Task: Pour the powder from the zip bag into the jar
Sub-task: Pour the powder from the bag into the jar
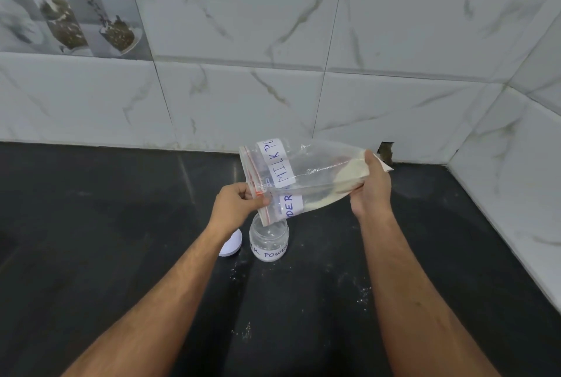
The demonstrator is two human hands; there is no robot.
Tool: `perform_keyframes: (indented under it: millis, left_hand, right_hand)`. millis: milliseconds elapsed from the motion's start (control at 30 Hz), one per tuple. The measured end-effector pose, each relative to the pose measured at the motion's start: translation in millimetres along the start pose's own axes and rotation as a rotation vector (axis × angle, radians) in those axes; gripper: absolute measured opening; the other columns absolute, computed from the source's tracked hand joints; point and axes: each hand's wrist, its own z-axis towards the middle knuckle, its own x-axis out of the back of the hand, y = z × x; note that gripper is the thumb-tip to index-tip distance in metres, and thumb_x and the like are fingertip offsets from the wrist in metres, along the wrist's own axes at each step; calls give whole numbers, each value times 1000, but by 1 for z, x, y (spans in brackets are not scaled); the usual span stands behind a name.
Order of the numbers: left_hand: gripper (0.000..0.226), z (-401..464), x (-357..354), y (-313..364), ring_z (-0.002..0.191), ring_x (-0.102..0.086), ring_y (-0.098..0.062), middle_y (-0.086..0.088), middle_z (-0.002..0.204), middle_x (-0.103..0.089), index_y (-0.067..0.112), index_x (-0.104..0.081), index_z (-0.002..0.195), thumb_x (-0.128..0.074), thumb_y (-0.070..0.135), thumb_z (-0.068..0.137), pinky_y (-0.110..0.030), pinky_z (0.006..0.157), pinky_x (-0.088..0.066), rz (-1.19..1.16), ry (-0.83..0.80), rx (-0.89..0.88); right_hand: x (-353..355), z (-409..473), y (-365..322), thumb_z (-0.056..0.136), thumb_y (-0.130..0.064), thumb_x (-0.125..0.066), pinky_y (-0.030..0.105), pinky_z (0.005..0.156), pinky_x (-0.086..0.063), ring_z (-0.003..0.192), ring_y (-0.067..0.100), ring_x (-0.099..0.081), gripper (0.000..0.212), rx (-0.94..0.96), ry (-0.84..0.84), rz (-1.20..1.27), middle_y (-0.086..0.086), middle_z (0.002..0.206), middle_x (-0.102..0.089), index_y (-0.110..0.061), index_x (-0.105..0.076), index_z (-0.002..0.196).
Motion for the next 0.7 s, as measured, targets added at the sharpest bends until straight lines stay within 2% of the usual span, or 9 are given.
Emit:
perform_keyframes:
  millis: [100, 267, 333, 367, 433, 500, 600, 700]
  left_hand:
    - [19, -2, -2, -9, 92, -76, -27, -8, 91, -80, 9, -79, 94, -85, 8, 76, -45, 93, -58, -34, -11, 31]
    - [15, -3, -1, -22, 96, -74, -32, -16, 94, -78, 3, -78, 91, -83, 9, 79, -44, 95, -56, -31, -27, 58]
    - [22, -3, 0, -26, 82, -69, -26, -17, 88, -76, -7, -73, 89, -81, 11, 80, -39, 86, -55, -7, -33, 50]
    - [28, -3, 1, -28, 75, -61, -23, -17, 81, -71, -13, -69, 87, -80, 11, 81, -37, 79, -50, 3, -33, 44]
    - [35, -2, 3, -31, 73, -50, -21, -16, 75, -60, -19, -63, 86, -79, 12, 82, -36, 74, -43, 0, -41, 43]
    - [32, -3, 5, -33, 72, -53, -20, -20, 75, -62, -18, -64, 85, -78, 11, 83, -36, 75, -45, -5, -47, 44]
    - [33, -4, 7, -38, 77, -57, -21, -34, 85, -66, -19, -64, 89, -78, 11, 84, -37, 81, -49, -8, -39, 46]
    - [31, -5, 6, -44, 81, -62, -20, -25, 86, -70, -19, -66, 93, -77, 9, 85, -35, 85, -51, -32, -39, 57]
  right_hand:
    - [-6, -4, -1, 97, -21, -61, 25, 63, -57, 76, 13, -74, 14, 48, -20, -64, -3, 79, -77, -14, -71, 90]
    - [-15, -12, -4, 96, -23, -61, 28, 67, -58, 77, 16, -73, 20, 101, -73, -175, 1, 80, -76, -17, -74, 82]
    - [-19, -15, -4, 97, -23, -61, 30, 71, -57, 81, 18, -72, 18, 116, -81, -202, 2, 83, -75, -10, -73, 95]
    - [-21, -17, -3, 97, -23, -60, 31, 73, -57, 84, 19, -72, 22, 119, -76, -209, 3, 85, -74, -5, -70, 105]
    - [-26, -19, -1, 98, -23, -60, 32, 76, -56, 88, 21, -71, 32, 116, -77, -230, 5, 89, -73, 1, -64, 117]
    - [-30, -22, -1, 98, -23, -60, 34, 79, -55, 91, 22, -70, 28, 131, -91, -261, 5, 90, -72, -1, -65, 114]
    - [-36, -26, 0, 97, -24, -60, 36, 83, -54, 94, 22, -69, 23, 142, -103, -300, 4, 93, -73, -6, -65, 111]
    - [-41, -29, 1, 96, -24, -60, 38, 85, -54, 95, 22, -69, 18, 155, -122, -341, 3, 94, -73, -11, -67, 106]
